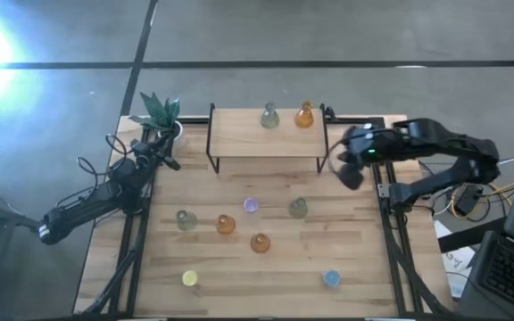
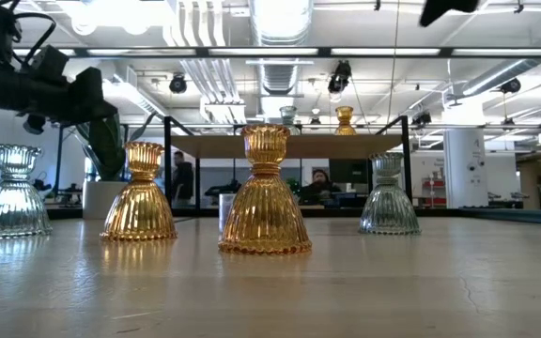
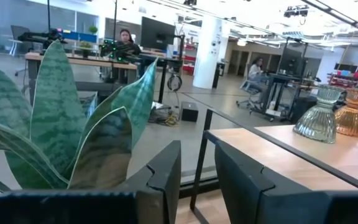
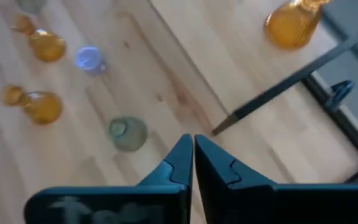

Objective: Pick & Place candle stick holders
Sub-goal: Put the top brown glass candle holder on the shelf

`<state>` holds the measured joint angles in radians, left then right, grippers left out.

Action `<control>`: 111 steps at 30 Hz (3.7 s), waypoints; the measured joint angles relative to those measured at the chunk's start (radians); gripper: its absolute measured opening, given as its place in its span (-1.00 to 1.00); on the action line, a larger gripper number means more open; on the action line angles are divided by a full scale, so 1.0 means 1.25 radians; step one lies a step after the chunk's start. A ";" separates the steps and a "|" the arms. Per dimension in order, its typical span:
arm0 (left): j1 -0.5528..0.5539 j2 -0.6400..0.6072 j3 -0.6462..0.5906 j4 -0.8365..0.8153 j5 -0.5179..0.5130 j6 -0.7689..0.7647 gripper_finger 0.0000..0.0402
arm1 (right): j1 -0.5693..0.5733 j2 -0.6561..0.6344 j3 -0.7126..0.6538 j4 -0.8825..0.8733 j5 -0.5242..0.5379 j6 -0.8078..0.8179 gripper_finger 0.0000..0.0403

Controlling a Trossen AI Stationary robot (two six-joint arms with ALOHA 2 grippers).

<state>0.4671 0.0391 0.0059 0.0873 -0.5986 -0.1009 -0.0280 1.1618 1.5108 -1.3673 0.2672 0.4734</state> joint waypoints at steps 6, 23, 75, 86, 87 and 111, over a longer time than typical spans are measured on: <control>0.000 0.000 0.003 0.000 -0.001 0.000 -0.48 | 0.000 -0.140 -0.083 -0.006 -0.109 -0.001 -0.96; 0.000 0.000 0.004 0.008 0.000 -0.003 -0.48 | 0.000 -0.472 -0.289 0.236 -0.020 0.037 -0.96; -0.082 0.648 0.809 -0.723 0.765 0.099 -0.49 | -0.001 -0.545 -0.348 0.350 0.038 -0.238 -0.96; -0.295 0.641 0.769 -0.866 0.590 0.139 -0.58 | -0.001 -0.545 -0.348 0.350 0.039 -0.238 -0.96; -0.314 0.645 0.753 -0.866 0.590 0.150 -0.58 | -0.001 -0.545 -0.348 0.350 0.039 -0.238 -0.96; -0.377 0.782 0.391 -0.308 0.718 0.099 -0.58 | -0.001 -0.545 -0.349 0.350 0.039 -0.239 -0.96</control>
<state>-0.0040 1.0166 0.4948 -0.2981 0.2985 0.0228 -0.0288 0.4812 1.0752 -0.9302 0.3157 0.1753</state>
